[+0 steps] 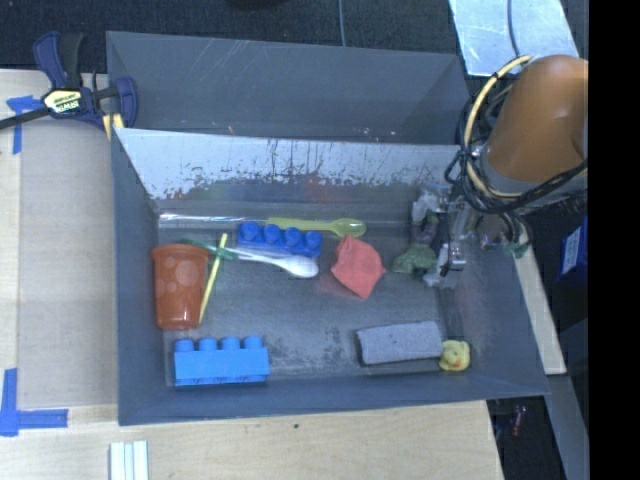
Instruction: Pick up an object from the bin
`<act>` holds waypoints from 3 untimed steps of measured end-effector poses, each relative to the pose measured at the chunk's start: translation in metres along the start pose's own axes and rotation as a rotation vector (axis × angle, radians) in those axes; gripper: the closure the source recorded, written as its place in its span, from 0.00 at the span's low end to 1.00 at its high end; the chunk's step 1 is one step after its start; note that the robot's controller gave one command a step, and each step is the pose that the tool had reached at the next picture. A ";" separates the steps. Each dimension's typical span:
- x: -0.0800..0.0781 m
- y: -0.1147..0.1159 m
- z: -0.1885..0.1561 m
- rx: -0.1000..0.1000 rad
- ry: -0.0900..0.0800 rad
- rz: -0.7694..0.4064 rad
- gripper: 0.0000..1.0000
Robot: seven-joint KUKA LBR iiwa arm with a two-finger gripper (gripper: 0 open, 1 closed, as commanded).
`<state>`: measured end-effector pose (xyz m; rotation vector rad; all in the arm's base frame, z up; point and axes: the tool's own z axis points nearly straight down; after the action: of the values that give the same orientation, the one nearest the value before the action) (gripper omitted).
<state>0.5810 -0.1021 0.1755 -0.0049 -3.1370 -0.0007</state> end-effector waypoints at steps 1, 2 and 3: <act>-0.002 0.000 -0.005 0.001 -0.008 -0.003 0.00; 0.083 0.011 0.100 0.003 -0.013 -0.083 0.00; 0.004 0.052 0.037 0.003 -0.026 0.083 0.00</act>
Offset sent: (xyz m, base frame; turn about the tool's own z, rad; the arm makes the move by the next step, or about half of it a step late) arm -0.0886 0.0112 -0.1055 -0.0892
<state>0.5773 -0.0496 0.1386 -0.1363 -3.1597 0.0037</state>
